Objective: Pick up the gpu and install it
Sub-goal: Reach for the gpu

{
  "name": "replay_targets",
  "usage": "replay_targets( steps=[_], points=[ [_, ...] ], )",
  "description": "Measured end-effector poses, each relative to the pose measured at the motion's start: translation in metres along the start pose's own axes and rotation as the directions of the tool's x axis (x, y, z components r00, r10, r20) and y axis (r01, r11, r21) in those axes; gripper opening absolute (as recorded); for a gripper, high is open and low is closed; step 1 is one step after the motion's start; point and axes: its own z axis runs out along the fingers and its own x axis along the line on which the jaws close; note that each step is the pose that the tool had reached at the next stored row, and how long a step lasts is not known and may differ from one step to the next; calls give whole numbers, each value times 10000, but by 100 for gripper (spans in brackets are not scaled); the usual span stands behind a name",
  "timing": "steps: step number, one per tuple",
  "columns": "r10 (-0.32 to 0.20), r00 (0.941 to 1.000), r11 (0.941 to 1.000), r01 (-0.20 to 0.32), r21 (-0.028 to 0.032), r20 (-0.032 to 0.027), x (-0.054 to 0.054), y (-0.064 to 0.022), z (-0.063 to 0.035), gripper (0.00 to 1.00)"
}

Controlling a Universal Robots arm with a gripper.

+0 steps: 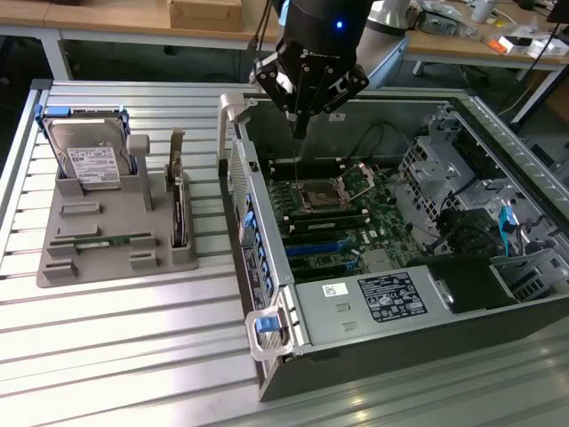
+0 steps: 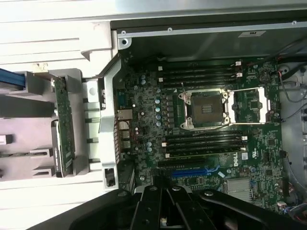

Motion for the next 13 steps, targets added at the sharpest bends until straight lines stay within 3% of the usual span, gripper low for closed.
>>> replay_targets(
  steps=[13],
  points=[
    [1, 10000, 10000, -1, 0, 0, 94, -7, -3, 10]
  ],
)
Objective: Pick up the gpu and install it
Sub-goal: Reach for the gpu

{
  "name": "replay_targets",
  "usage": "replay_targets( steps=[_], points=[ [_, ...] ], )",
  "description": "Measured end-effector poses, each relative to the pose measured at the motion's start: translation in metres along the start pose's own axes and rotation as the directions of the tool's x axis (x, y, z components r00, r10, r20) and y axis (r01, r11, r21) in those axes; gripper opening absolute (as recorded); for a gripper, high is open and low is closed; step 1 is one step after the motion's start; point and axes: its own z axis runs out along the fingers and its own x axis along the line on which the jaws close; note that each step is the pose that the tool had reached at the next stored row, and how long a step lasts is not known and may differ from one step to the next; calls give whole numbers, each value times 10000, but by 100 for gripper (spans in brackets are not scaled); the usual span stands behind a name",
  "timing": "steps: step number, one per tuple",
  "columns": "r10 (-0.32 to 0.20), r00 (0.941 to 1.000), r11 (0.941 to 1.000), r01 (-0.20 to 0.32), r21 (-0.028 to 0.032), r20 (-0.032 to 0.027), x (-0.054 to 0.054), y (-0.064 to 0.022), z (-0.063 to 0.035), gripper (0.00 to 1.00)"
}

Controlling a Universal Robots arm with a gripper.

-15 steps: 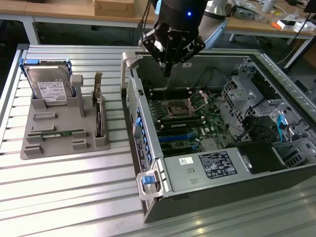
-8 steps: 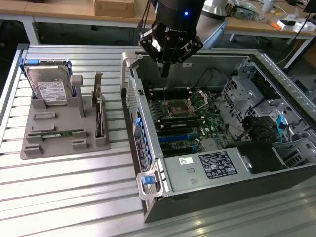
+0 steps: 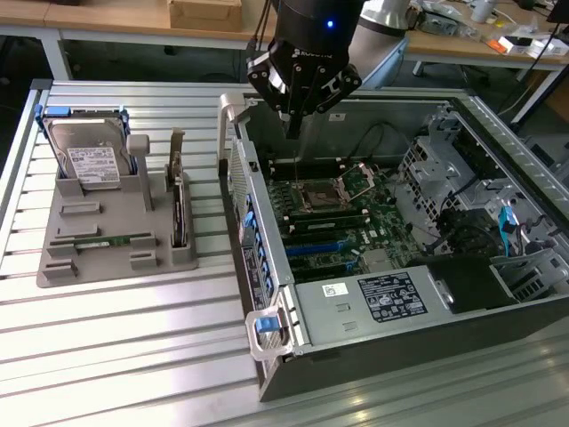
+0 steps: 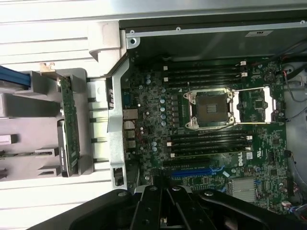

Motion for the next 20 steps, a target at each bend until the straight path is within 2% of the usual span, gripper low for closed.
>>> replay_targets(
  steps=[20],
  points=[
    [-1, 10000, 10000, 1, 0, 0, 139, -11, -4, 10]
  ],
)
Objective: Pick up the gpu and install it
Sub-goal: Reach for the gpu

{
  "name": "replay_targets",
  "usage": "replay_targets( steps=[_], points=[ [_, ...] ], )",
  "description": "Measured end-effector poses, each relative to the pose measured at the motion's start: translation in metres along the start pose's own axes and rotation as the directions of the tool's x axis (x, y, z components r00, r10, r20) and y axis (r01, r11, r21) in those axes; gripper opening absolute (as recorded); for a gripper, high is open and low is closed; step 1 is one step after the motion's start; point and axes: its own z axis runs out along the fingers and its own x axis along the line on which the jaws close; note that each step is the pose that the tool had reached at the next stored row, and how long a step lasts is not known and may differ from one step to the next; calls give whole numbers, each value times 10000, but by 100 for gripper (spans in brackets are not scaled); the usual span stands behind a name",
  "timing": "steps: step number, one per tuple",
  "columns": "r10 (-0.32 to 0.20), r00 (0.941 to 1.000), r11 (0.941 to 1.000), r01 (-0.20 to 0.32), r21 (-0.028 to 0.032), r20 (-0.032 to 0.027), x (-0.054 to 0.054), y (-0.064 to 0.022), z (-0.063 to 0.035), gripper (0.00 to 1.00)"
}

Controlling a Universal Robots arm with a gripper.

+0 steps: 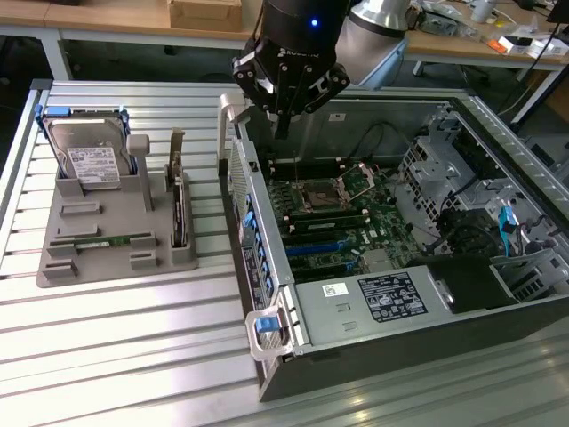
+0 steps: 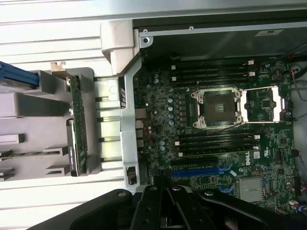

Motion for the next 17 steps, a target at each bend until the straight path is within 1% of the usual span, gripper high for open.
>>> replay_targets(
  steps=[11, 17],
  points=[
    [1, 10000, 10000, -1, 0, 0, 76, -6, -2, 10],
    [0, 10000, 10000, 0, 0, 0, 148, -11, -4, 10]
  ],
)
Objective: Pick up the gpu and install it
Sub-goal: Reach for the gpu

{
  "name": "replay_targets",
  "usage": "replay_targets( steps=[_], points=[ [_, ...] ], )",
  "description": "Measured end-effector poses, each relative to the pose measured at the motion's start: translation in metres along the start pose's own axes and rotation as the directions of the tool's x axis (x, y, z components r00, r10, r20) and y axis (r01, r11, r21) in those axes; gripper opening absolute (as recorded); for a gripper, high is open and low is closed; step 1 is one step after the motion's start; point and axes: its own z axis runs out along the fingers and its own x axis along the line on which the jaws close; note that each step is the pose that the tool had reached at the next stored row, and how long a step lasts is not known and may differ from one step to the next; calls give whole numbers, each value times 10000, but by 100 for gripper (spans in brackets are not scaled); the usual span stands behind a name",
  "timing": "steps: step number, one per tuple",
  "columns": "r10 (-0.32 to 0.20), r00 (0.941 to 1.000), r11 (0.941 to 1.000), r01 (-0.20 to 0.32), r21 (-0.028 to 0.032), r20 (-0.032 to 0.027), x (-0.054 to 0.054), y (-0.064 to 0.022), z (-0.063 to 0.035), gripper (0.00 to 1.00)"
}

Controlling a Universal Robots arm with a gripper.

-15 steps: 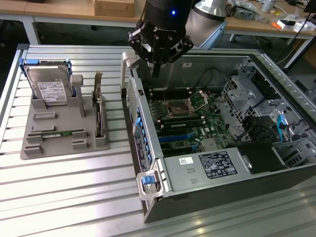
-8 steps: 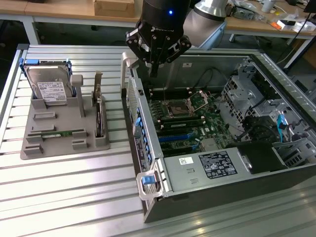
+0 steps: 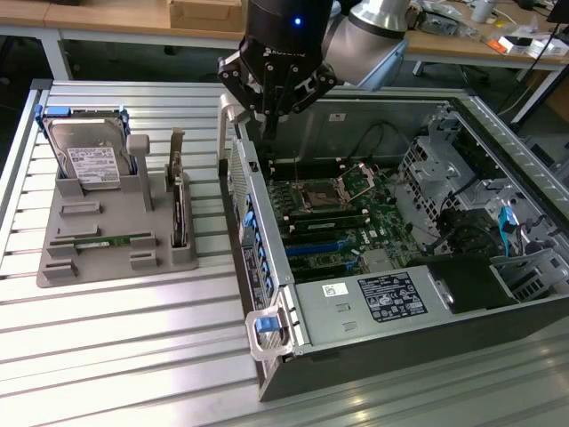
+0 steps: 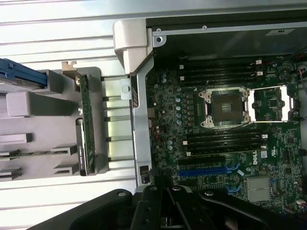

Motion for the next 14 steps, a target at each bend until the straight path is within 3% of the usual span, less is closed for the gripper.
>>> replay_targets(
  steps=[14],
  points=[
    [0, 10000, 10000, 0, 0, -1, 127, -10, -4, 10]
  ],
)
